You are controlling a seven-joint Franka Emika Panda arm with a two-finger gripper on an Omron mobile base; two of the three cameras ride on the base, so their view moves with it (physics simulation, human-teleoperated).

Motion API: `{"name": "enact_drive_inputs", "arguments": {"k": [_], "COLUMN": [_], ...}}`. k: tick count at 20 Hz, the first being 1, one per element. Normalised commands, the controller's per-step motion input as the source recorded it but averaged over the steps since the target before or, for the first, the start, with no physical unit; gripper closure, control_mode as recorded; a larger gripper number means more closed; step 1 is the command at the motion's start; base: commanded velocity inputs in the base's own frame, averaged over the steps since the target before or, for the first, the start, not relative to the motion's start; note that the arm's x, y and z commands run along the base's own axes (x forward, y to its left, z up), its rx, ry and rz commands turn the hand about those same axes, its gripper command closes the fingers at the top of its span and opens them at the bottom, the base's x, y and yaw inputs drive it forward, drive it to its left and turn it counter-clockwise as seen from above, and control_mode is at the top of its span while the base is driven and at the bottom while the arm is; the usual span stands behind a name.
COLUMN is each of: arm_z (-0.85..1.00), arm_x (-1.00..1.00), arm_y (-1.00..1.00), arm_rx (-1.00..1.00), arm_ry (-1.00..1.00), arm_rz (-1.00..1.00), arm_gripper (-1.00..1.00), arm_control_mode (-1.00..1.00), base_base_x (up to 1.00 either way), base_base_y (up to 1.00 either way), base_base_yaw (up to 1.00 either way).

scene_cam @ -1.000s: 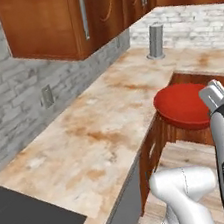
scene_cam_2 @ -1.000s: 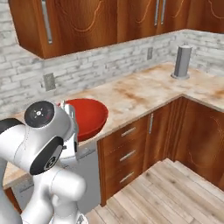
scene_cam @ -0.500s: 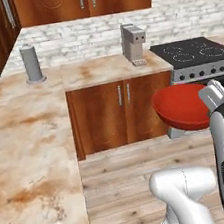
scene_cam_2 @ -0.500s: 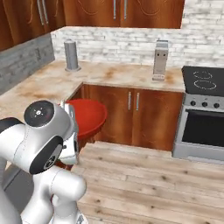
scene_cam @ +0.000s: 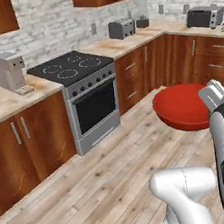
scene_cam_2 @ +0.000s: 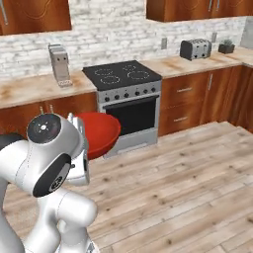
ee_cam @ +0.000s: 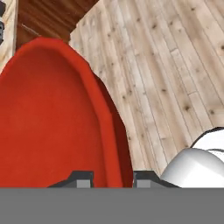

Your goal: Clear the mugs and bowl far away from the sink.

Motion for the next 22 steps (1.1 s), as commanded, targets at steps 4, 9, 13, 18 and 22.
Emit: {"name": "enact_drive_inputs", "arguments": {"k": [4, 9, 13, 18, 22], "arm_z": [0.0, 0.0, 0.0, 0.0, 0.0], "arm_x": [0.0, 0.0, 0.0, 0.0, 0.0], "arm_y": [0.0, 0.0, 0.0, 0.0, 0.0], "arm_rx": [0.0, 0.0, 0.0, 0.0, 0.0], "arm_ry": [0.0, 0.0, 0.0, 0.0, 0.0], "arm_rz": [0.0, 0.0, 0.0, 0.0, 0.0], "arm_gripper": [1.0, 1.0, 1.0, 1.0, 1.0], "arm_control_mode": [1.0, 1.0, 1.0, 1.0, 1.0], "base_base_x": [0.0, 0.76, 1.0, 1.0, 1.0], "base_base_y": [0.0, 0.39, 0.24, -0.05, -0.29], "base_base_yaw": [-1.0, -0.53, -0.04, 0.09, 0.28]}}
